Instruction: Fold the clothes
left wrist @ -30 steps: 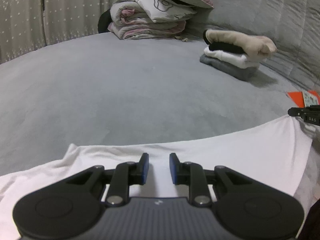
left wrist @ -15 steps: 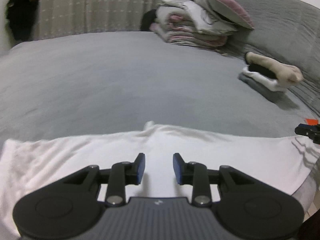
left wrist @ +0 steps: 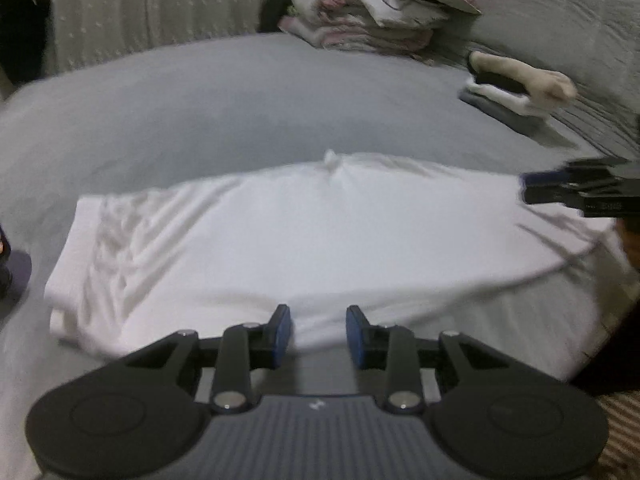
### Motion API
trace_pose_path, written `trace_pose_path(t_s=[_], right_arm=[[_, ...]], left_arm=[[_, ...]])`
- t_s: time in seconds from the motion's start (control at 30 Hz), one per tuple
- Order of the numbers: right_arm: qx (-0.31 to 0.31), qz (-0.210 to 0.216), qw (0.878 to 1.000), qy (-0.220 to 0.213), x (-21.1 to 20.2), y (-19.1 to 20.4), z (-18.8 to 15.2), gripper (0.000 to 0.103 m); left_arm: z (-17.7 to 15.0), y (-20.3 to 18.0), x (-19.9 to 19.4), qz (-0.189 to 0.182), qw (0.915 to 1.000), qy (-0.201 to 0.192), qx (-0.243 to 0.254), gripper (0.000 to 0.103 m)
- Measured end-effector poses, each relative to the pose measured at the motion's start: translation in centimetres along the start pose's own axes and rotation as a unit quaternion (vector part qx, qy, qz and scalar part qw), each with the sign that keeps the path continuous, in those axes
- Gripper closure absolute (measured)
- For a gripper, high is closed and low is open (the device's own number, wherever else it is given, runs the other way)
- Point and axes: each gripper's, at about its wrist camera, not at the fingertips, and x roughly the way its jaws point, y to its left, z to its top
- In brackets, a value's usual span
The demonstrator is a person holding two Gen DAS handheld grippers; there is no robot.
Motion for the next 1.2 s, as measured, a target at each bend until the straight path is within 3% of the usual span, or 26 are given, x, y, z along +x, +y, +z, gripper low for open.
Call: trace_pose_path(t_s=[0.3, 0.57, 0.7, 0.8, 1.07, 1.2], right_arm=[[-0.075, 0.084, 0.994, 0.012, 2.9, 6.6, 1.4, 0.064], [-0.107, 0.132, 0.985, 0.013, 3.7, 9.4, 2.2, 0.065], [-0.125, 0.142, 0.982, 0.023, 4.4, 10.4, 2.1, 0.071], [-0.129, 0.142, 0.981, 0.033, 4.8, 10.6, 1.8, 0.071], [-0.110, 0.143, 0.983, 0.031, 4.4, 9.5, 2.0, 0.071], [-0.100, 0.146, 0.984, 0.030, 4.5, 9.2, 2.2, 0.071]], left_arm=[[-1.8, 4.4, -2.8, 0.051, 0.9946, -0.031, -0.085, 0.071], [-2.1, 7.2, -3.2, 0.079, 0.9814, -0.061, -0.164, 0.072], [-2.3, 8.6, -3.4, 0.092, 0.9719, -0.075, -0.203, 0.083], [-2.3, 8.7, -3.2, 0.098, 0.9696, -0.088, -0.206, 0.103], [-2.2, 8.5, -5.0, 0.114, 0.9625, -0.138, -0.204, 0.103], [-2.3, 9.0, -4.4, 0.134, 0.9639, -0.101, -0.206, 0.103]])
